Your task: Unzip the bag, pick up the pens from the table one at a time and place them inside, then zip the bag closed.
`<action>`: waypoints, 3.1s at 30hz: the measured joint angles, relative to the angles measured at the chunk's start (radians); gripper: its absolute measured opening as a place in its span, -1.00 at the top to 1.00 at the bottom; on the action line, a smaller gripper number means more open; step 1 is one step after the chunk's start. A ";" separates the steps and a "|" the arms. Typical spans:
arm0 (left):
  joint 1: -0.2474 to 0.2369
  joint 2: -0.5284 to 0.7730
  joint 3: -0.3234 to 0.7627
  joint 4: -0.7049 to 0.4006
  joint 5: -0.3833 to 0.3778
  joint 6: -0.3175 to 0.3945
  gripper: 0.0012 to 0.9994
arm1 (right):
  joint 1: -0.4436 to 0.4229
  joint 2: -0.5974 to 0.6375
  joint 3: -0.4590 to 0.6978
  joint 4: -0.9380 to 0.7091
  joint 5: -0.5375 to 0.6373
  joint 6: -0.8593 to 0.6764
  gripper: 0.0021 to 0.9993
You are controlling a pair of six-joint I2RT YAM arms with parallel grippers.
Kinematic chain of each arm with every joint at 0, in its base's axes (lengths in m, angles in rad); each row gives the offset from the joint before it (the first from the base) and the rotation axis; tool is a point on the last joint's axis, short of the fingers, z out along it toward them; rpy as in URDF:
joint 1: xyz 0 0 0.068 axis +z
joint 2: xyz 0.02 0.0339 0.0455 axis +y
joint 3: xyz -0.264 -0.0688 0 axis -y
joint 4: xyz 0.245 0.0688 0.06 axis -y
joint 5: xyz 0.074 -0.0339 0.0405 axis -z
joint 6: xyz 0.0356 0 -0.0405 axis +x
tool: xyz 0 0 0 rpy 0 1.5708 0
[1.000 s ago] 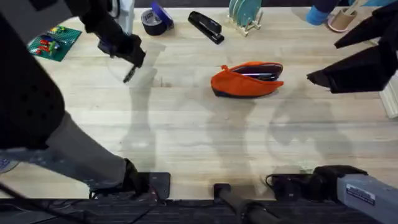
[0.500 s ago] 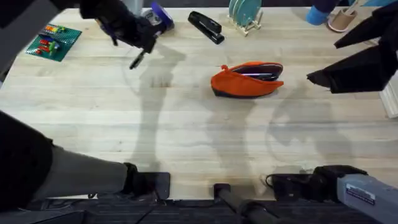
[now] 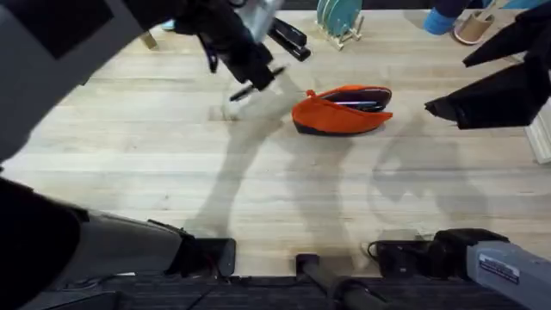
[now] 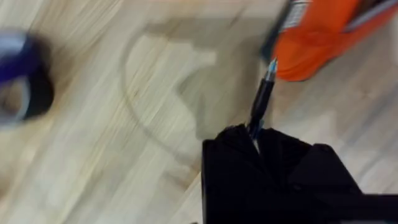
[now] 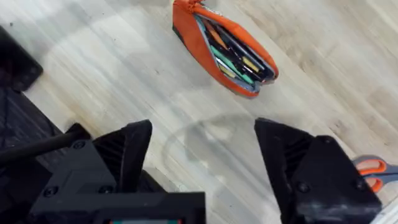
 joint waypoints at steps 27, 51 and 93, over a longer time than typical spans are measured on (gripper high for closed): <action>-0.321 0.000 0.000 0.198 0.011 0.122 0.92 | 0.000 0.000 0.000 0.000 0.000 0.000 -0.99; -0.372 0.063 0.127 0.172 0.124 0.054 0.92 | 0.000 0.000 0.000 0.000 0.000 0.000 -0.99; -0.422 0.286 0.206 0.221 0.133 0.078 0.92 | 0.000 0.000 0.000 0.000 0.000 0.000 -0.99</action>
